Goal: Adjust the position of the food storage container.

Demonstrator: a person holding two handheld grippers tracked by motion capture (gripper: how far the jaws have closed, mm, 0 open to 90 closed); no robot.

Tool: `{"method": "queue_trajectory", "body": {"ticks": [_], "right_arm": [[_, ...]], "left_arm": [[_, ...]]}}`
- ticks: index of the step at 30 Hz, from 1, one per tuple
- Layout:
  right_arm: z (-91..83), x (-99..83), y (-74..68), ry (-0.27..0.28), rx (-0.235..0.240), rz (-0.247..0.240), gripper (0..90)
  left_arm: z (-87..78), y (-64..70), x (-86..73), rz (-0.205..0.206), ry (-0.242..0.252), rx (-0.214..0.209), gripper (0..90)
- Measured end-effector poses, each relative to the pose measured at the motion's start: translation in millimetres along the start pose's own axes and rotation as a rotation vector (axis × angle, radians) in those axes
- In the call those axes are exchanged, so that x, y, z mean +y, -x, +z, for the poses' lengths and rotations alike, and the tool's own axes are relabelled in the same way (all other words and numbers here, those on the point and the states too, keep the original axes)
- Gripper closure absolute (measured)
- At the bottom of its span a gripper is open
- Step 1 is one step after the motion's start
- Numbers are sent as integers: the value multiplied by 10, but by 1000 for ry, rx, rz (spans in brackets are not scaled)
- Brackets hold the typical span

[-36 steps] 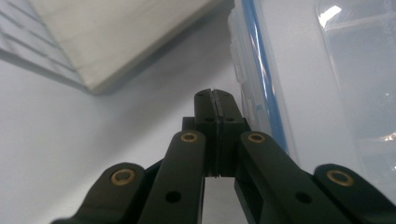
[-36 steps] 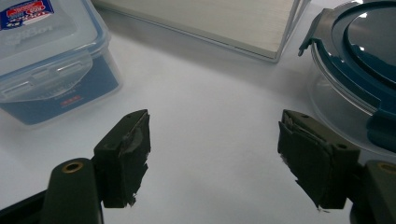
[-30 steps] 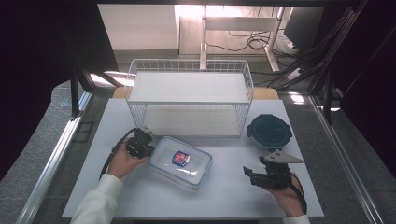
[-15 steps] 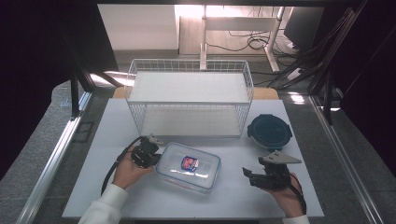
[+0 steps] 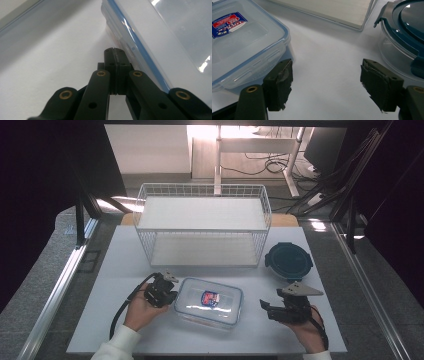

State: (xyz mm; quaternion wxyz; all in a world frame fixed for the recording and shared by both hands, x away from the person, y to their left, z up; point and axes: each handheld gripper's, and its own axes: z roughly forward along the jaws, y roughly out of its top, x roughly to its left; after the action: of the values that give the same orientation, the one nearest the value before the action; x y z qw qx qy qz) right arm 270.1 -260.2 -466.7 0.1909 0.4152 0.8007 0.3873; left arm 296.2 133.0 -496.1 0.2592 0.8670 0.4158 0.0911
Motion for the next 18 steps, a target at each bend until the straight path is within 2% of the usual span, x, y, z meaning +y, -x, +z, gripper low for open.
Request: {"method": "queue_trajectory", "body": {"ticks": [3, 6, 7, 9, 11, 12, 13, 14, 15, 16, 17, 18], "right_arm": [[-6, 0, -3, -1, -3, -4, 261], [-25, 4, 8, 7, -5, 1, 266], [-38, 7, 11, 10, -6, 1, 271], [-107, 34, 5, 27, 3, -4, 290], [-126, 42, 3, 31, 6, -9, 293], [-151, 52, -7, 34, 10, -14, 298], [-151, 52, -7, 34, 10, -14, 298], [-155, 54, -12, 34, 14, -14, 302], [-154, 55, -20, 32, 19, -17, 305], [-149, 55, -35, 27, 25, -22, 317], [-149, 55, -35, 27, 25, -22, 317], [-146, 60, -56, 19, 43, -27, 340]], "left_arm": [[-30, 9, -19, -12, 9, -17, 900], [-96, -22, -34, -29, 20, 19, 900], [-141, -41, -50, -53, 37, 24, 900], [-252, -64, -101, -98, 92, -4, 900], [-363, -51, -156, -113, 127, 2, 899], [-473, -36, -211, -135, 174, 17, 871], [-473, -36, -211, -135, 174, 17, 840], [-527, -25, -238, -148, 196, 36, 840], [-555, -22, -251, -154, 203, 51, 796], [-607, -12, -287, -168, 204, 74, 608], [-607, -12, -287, -168, 204, 74, 497], [-613, 5, -334, -178, 181, 70, 425]]}}
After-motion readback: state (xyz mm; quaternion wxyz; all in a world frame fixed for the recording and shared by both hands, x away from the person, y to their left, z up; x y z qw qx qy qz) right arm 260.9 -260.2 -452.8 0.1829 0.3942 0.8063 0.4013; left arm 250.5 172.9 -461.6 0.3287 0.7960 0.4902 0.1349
